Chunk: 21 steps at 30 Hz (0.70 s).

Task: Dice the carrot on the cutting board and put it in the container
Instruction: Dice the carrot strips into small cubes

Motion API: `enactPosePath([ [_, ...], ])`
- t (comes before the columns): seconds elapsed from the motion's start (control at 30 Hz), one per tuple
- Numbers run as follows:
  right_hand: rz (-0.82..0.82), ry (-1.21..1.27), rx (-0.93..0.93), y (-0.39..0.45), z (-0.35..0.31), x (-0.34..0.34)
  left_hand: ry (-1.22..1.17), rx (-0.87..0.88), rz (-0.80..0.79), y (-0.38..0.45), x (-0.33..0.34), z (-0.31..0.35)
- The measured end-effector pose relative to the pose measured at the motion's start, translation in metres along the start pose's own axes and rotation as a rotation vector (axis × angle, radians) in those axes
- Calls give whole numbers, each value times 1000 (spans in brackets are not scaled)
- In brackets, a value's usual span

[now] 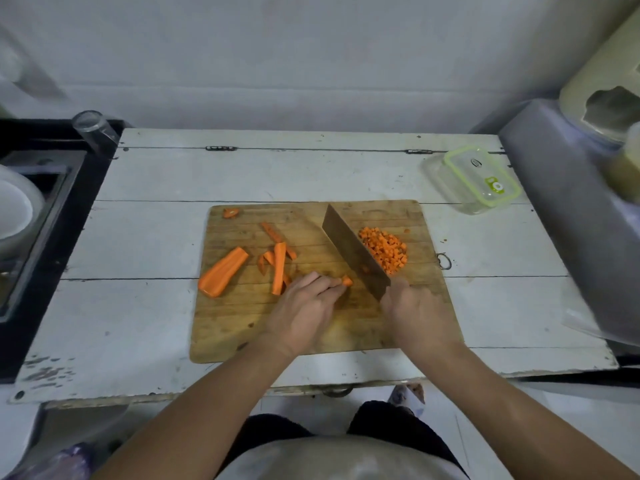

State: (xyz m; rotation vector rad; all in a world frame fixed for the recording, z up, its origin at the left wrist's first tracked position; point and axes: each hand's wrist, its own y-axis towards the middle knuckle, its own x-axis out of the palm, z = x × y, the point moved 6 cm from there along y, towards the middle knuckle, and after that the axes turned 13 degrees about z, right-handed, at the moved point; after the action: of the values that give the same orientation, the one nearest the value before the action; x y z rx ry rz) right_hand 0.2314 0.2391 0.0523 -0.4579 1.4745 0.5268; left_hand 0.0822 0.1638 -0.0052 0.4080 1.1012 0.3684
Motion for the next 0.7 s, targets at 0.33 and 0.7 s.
enactPosePath([
  [0.33, 46, 191, 69, 21, 20, -9, 1, 116, 66, 5, 12, -11],
  [0.7, 255, 287, 48, 5, 27, -6, 161, -22, 131, 18, 16, -3],
])
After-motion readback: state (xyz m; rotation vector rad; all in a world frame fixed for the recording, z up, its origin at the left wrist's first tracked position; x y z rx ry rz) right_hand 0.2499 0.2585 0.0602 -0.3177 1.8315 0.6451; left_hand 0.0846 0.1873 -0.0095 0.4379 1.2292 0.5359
